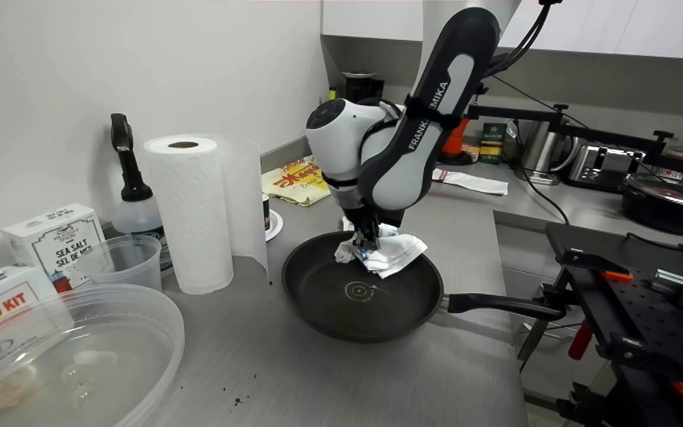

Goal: Use the cloth to wipe the pan

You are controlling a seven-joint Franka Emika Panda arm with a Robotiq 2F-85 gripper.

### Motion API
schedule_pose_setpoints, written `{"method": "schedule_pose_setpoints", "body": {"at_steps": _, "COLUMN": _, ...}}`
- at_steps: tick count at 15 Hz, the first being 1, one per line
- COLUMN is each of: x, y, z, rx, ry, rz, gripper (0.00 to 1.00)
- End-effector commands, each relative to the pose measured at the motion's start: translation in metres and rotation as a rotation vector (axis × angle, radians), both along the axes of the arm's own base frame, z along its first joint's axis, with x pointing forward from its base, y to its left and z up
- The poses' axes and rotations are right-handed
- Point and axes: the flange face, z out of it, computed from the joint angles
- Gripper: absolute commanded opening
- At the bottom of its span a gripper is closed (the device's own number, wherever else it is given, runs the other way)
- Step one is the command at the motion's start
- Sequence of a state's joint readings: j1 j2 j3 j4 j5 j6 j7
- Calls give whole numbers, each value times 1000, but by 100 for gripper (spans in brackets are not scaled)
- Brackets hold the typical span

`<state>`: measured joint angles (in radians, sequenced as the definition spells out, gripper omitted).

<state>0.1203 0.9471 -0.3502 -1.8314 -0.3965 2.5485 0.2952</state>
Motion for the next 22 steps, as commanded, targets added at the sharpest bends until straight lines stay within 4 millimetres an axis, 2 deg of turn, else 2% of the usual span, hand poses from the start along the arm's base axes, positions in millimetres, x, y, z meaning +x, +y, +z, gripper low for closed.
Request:
{"method": "schedule_pose_setpoints", "body": {"at_steps": 1, "x": 10, "y": 0, "z": -8, "rx": -10, "ry": 5, "rz": -18, "gripper": 3}}
{"method": "schedule_pose_setpoints", "body": {"at_steps": 5, "x": 20, "y": 18, "z": -4, "rx": 51, "ry": 5, "rz": -73, "gripper": 3}}
{"method": "schedule_pose_setpoints", "body": {"at_steps": 12, "x": 41, "y": 66, "z": -8, "rx": 168, "ry": -14, "rz": -134, "gripper": 3}}
{"method": "schedule_pose_setpoints", "body": {"at_steps": 22, "x": 44, "y": 95, "z": -11, "rx": 300, "ry": 56, "rz": -241, "gripper": 3}}
